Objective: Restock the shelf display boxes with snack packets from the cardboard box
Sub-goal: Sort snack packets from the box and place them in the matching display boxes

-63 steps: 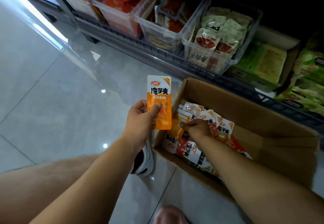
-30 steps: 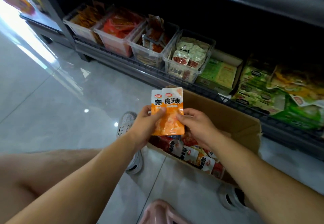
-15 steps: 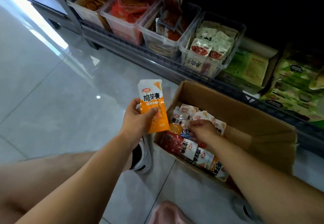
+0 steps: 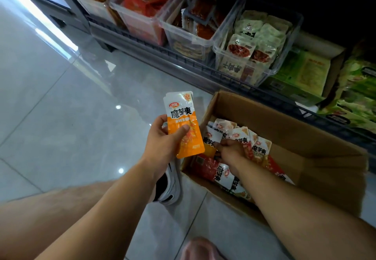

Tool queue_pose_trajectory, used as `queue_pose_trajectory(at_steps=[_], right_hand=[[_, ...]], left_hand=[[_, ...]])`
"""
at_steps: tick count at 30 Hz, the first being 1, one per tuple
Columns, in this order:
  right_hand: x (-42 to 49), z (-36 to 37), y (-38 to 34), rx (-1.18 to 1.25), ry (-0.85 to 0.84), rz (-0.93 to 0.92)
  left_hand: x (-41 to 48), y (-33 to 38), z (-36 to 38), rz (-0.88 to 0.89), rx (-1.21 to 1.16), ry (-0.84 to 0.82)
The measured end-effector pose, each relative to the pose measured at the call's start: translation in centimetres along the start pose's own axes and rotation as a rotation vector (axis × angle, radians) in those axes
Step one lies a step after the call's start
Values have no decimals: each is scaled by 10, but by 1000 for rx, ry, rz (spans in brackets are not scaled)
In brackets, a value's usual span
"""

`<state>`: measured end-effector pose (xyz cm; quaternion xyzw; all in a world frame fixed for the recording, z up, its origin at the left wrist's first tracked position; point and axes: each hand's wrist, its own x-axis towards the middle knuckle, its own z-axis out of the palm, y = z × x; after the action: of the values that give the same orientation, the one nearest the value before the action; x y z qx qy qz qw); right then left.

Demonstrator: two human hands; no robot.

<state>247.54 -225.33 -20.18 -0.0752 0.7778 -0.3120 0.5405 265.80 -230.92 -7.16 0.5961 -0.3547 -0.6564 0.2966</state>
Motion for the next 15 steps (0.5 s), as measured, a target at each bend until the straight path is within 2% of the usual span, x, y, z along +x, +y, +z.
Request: queue_pose_trajectory(at_steps=[4,7,12,15], right_hand=[[-25,-18,-21,-130,50,-217],[-47,-40,-39,-114,49,-267],[-80,-74,-59,119,39,-188],[-104,-91,-66,449,-155,-117]], left_hand=[[-2,1,0,20,21,4],[-5,5,1,34,34,-3],[-13,12,7,64,22,-36],[-20,14,11,78,42,-45]])
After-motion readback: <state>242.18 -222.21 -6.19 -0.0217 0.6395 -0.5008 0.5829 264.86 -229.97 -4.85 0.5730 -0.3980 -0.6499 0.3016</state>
